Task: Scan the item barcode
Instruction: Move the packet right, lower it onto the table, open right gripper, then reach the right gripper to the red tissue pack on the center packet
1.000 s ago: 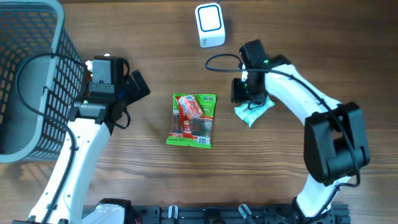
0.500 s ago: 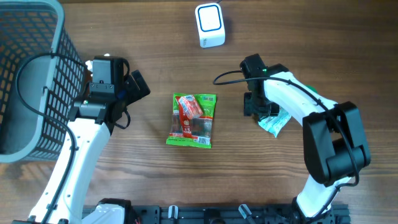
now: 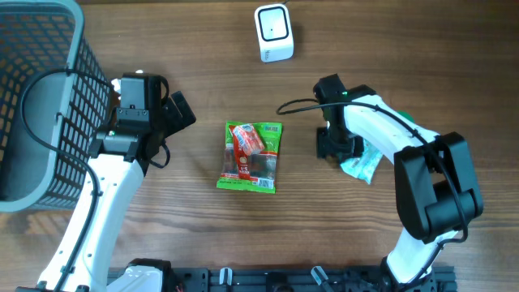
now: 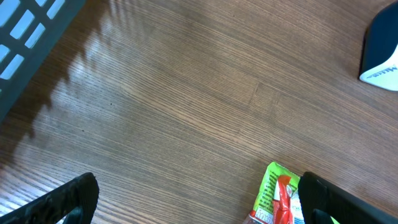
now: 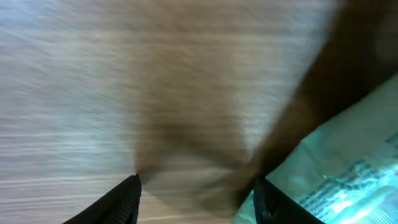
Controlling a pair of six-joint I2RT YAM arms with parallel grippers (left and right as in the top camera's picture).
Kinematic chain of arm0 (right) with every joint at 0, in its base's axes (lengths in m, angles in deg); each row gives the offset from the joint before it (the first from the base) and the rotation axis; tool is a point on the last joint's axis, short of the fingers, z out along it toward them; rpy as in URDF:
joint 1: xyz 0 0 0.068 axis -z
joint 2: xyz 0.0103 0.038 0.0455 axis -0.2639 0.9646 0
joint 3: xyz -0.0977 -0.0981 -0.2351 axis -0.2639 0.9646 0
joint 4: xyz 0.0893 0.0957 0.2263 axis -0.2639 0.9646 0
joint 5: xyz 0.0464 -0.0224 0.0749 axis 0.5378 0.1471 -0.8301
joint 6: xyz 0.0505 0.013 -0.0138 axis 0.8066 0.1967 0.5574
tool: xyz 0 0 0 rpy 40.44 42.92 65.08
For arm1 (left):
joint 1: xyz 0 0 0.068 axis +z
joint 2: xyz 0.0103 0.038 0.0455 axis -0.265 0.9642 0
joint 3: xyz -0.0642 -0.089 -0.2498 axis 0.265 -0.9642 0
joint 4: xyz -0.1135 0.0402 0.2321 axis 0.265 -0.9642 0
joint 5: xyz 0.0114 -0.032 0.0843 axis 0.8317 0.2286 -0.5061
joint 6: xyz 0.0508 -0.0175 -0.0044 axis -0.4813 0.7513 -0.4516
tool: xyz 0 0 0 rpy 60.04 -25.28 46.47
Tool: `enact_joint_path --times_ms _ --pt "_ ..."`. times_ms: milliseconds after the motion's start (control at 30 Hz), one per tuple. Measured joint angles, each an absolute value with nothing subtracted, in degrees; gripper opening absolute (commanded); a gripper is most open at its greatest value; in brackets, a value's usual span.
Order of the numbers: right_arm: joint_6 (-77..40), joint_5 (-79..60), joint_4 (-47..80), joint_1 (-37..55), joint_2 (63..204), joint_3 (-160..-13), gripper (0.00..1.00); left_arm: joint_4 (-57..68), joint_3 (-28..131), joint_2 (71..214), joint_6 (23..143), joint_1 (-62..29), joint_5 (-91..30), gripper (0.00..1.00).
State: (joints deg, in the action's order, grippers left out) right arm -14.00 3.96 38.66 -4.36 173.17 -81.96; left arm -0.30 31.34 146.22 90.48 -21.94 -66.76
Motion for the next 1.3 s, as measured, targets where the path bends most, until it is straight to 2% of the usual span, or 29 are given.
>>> enact_joint_path --times_ms 300,367,400,667,867,1033,1167,1300 --pt "-14.2 13.4 41.5 -4.4 173.2 -81.6 0.61 -0.3 31.3 146.2 90.5 -21.9 -66.8 1.0" --pt "-14.4 13.7 41.5 -4.4 173.2 -81.6 0.55 -0.3 31.4 146.2 90.5 -21.9 -66.8 1.0" --pt "-15.0 13.0 41.5 -4.4 173.2 -81.6 0.54 -0.3 31.3 146.2 90.5 -21.9 -66.8 1.0" --pt "-23.5 -8.3 39.1 -5.3 167.7 -89.5 0.55 -0.3 31.3 146.2 90.5 -21.9 -66.7 1.0" --pt "-23.9 -16.4 33.7 -13.9 164.0 -90.8 0.53 -0.3 31.3 146.2 90.5 -21.9 -66.8 1.0" --pt "-23.2 -11.7 29.7 -21.3 164.0 -90.8 0.54 -0.3 31.3 146.2 90.5 -21.9 -66.8 1.0" --pt "-20.6 -5.1 27.7 -25.5 164.0 -90.8 0.45 -0.3 31.3 146.2 90.5 -21.9 -66.7 1.0" --pt "-18.6 0.2 22.2 -29.0 164.0 -89.7 0.44 -0.3 31.3 146.2 90.5 -21.9 -66.8 1.0"
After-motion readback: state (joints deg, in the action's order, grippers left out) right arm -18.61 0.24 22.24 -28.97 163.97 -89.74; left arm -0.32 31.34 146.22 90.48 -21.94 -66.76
